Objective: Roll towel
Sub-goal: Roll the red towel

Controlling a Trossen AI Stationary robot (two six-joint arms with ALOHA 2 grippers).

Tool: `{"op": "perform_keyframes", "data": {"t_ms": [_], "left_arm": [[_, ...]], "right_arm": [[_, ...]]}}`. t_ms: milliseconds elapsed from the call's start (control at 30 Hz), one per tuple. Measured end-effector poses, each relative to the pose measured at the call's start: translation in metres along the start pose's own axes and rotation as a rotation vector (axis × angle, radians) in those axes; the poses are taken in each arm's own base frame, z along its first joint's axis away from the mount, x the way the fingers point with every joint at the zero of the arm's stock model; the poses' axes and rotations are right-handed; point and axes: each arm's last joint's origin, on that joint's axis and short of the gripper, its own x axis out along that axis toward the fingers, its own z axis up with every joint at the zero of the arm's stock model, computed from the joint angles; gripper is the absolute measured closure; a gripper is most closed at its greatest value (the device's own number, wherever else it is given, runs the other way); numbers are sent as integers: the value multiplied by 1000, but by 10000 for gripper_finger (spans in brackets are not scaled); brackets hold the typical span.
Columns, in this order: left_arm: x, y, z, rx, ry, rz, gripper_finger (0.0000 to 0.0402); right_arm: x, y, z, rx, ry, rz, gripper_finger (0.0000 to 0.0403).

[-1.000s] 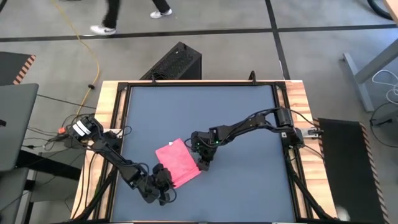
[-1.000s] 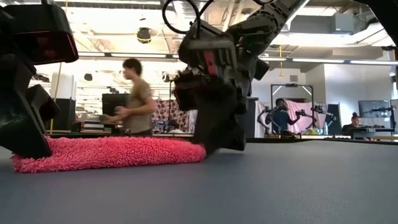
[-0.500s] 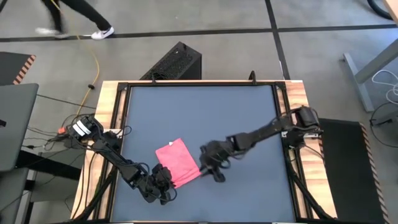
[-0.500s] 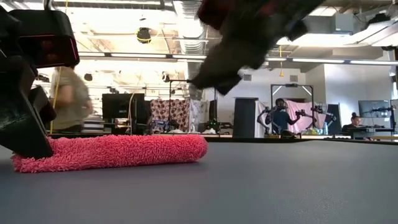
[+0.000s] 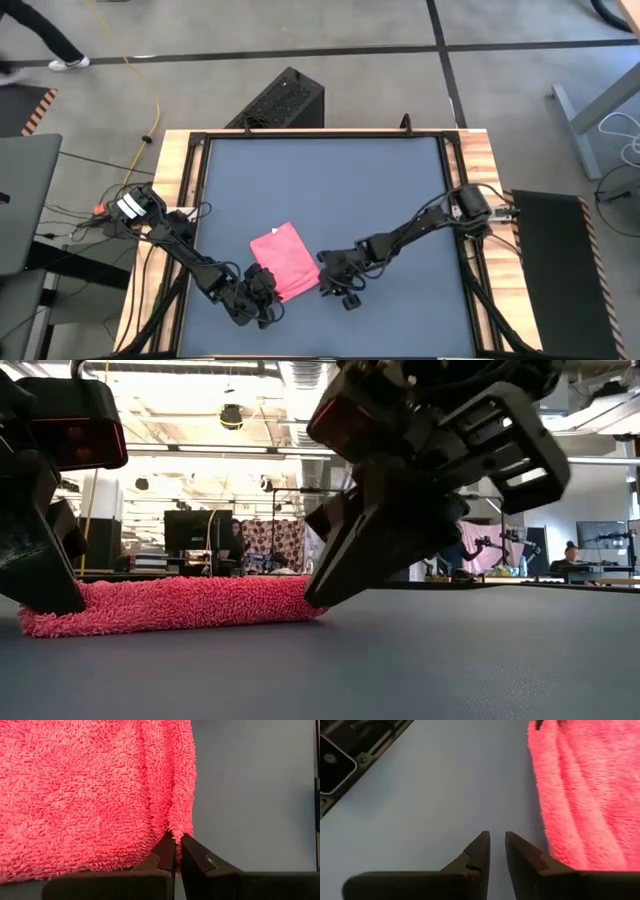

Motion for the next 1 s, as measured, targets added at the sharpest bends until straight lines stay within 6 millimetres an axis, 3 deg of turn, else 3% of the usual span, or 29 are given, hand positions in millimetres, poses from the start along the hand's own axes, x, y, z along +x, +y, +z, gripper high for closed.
{"op": "perform_keyframes", "data": {"t_ms": [300,1000], "left_arm": [[0,0,0,1,8,-3,401],[0,0,0,1,15,-7,401]], "right_arm": [[0,-8,5,-22,-20,-66,340],[-8,-38,5,28,-51,-125,342]]}}
